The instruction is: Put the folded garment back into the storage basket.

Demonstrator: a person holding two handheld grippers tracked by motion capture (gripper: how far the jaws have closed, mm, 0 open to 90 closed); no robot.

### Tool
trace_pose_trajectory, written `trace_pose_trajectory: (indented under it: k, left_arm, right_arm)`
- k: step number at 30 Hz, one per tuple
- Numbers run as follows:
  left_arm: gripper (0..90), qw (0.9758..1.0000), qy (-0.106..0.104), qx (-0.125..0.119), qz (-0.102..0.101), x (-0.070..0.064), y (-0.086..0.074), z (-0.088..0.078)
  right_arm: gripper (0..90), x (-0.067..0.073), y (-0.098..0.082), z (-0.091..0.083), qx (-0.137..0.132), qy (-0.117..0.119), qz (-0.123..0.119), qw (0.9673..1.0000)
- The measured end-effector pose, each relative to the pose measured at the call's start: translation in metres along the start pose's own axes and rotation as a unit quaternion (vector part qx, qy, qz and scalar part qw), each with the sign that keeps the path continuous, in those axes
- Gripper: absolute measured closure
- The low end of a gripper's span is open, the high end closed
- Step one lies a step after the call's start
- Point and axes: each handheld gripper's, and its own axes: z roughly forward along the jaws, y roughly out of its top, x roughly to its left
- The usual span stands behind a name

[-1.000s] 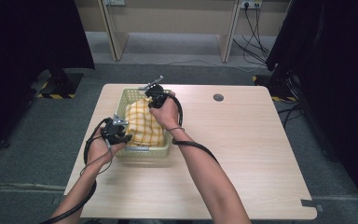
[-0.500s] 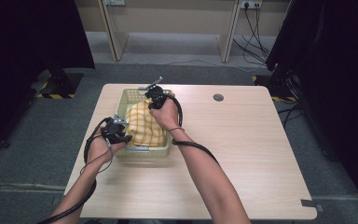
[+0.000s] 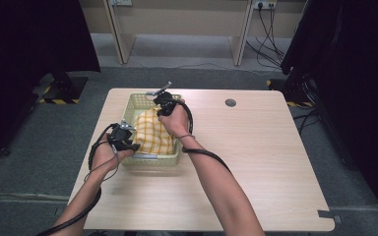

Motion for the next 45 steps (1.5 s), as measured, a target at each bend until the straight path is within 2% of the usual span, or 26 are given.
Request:
trace_pose_trajectory:
  k: [13,19,24,28,33,34,35,36,37,38,39,40,41,43,44,45]
  left_arm:
    - [68.5,0.9999,-0.011,0.009,-0.009,0.003,0.001,0.001]
    - [67.1,0.9999,-0.009,0.004,-0.012,0.003,0.0,0.001]
    - [63.3,0.9998,-0.007,-0.001,-0.016,0.003,0.001,0.001]
    - [60.2,0.9998,-0.003,-0.008,-0.016,0.001,0.001,0.0]
    - [57.3,0.9998,0.001,-0.01,-0.018,0.0,0.001,0.0]
    - [53.0,0.9998,0.001,-0.01,-0.018,0.0,0.001,0.0]
    - [53.0,0.9998,0.001,-0.01,-0.018,0.0,0.001,0.0]
    - [53.0,0.9997,0.005,-0.018,-0.018,-0.002,0.001,-0.002]
    - [46.3,0.9997,0.005,-0.018,-0.018,-0.002,0.001,-0.002]
    - [46.3,0.9995,0.011,-0.022,-0.021,-0.003,0.003,-0.004]
    - [39.9,0.9995,0.011,-0.022,-0.021,-0.003,0.003,-0.004]
    - [39.9,0.999,0.019,-0.029,-0.027,-0.004,0.004,-0.005]
    - [34.5,0.999,0.019,-0.029,-0.027,-0.004,0.004,-0.005]
    - [34.5,0.9984,0.026,-0.038,-0.033,-0.005,0.005,-0.008]
    - [30.1,0.9984,0.026,-0.038,-0.033,-0.005,0.005,-0.008]
    - [30.1,0.9984,0.026,-0.038,-0.033,-0.005,0.005,-0.008]
  right_arm:
    - [70.3,0.0,-0.001,0.002,0.005,-0.001,-0.001,1.0]
    - [67.4,0.0,-0.001,0.003,0.007,-0.001,-0.003,1.0]
    - [59.5,0.0,-0.003,0.005,0.015,-0.001,-0.002,0.9999]
    - [52.0,0.0,-0.005,0.005,0.008,-0.003,0.0,1.0]
    - [48.1,-0.001,-0.006,0.004,0.004,-0.001,0.0,1.0]
    - [48.1,-0.001,-0.006,0.004,0.004,-0.001,0.0,1.0]
    - [42.8,-0.002,-0.006,0.002,0.0,0.0,0.0,1.0]
    - [42.8,-0.002,-0.006,0.002,0.0,0.0,0.0,1.0]
    - [42.8,-0.002,-0.006,0.002,0.0,0.0,0.0,1.0]
    - [38.2,-0.003,-0.006,-0.002,-0.007,0.001,0.002,1.0]
    - [38.2,-0.003,-0.006,-0.002,-0.007,0.001,0.002,1.0]
    - [34.9,-0.003,-0.006,-0.004,-0.011,0.005,0.004,0.9999]
    - [34.9,-0.003,-0.006,-0.004,-0.011,0.005,0.004,0.9999]
    - [31.7,-0.003,-0.006,-0.007,-0.013,0.011,0.007,0.9998]
    - [31.7,-0.003,-0.006,-0.007,-0.013,0.011,0.007,0.9998]
    - [26.5,-0.004,-0.005,-0.011,-0.017,0.014,0.007,0.9997]
